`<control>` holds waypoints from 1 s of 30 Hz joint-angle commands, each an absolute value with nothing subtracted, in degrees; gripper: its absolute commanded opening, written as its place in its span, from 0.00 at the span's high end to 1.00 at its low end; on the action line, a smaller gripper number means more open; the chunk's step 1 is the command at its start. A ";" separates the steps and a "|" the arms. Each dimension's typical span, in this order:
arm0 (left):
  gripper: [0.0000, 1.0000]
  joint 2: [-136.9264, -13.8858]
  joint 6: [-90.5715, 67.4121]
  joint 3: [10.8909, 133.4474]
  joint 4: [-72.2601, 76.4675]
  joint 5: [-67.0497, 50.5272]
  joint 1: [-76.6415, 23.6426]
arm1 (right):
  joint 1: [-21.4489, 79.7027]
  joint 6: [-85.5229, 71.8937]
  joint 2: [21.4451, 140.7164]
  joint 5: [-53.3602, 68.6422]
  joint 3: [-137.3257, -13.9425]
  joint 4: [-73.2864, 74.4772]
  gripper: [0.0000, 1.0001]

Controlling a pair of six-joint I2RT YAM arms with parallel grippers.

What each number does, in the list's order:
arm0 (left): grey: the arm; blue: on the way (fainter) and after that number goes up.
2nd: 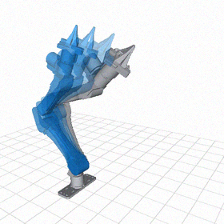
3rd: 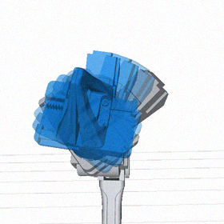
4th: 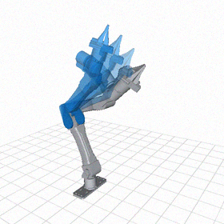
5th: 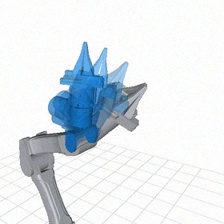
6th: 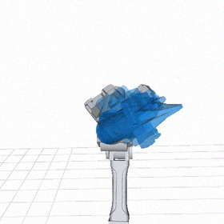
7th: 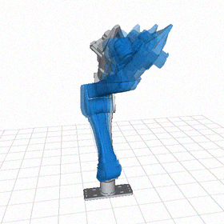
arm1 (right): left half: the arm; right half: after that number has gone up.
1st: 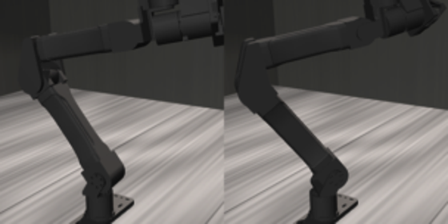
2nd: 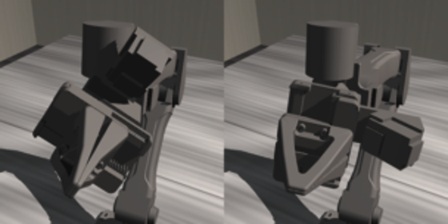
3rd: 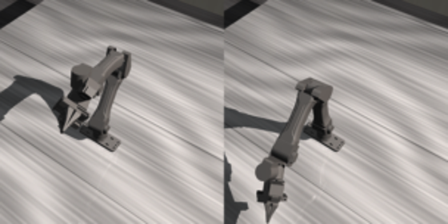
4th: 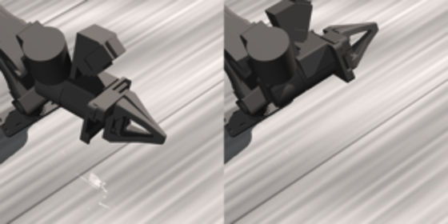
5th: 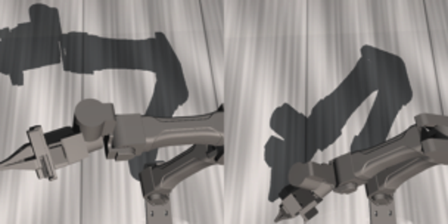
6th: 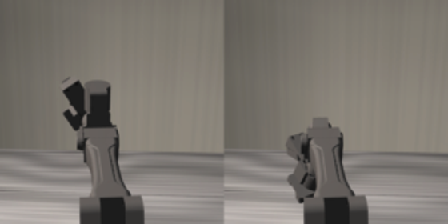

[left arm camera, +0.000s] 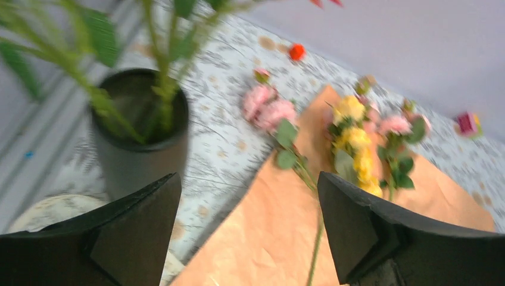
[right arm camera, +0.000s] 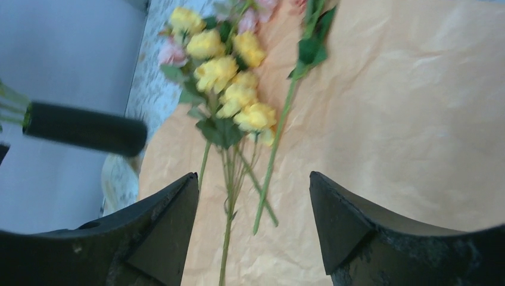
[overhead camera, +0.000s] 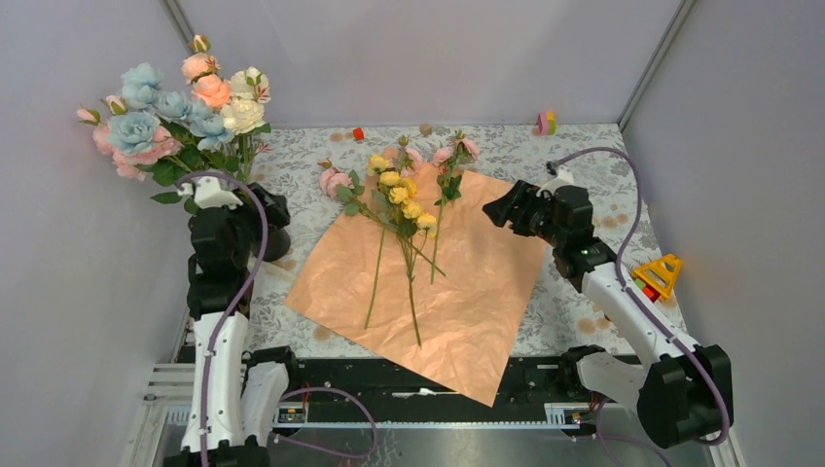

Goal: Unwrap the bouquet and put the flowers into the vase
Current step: Insert the fake flower into the vase.

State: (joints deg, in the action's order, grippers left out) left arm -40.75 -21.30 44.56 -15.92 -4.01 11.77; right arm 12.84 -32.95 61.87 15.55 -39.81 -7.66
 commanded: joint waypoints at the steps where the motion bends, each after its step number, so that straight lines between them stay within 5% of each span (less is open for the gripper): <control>1: 0.10 -42.27 -22.33 46.51 -17.65 -3.74 2.66 | 22.13 -30.94 64.23 9.26 -44.32 -5.02 0.26; 5: 0.09 -46.90 -22.65 47.11 -16.50 -5.01 -4.22 | 31.89 -32.71 69.89 6.48 -46.91 -5.82 0.27; 15: 0.07 -56.23 -19.95 53.26 -18.12 -23.62 -2.55 | 50.92 -28.37 90.71 -12.43 -62.08 8.64 0.32; 30: 0.07 -54.84 -17.44 47.73 -13.68 -22.33 -1.31 | 55.11 -27.96 110.04 -18.00 -77.77 22.07 0.42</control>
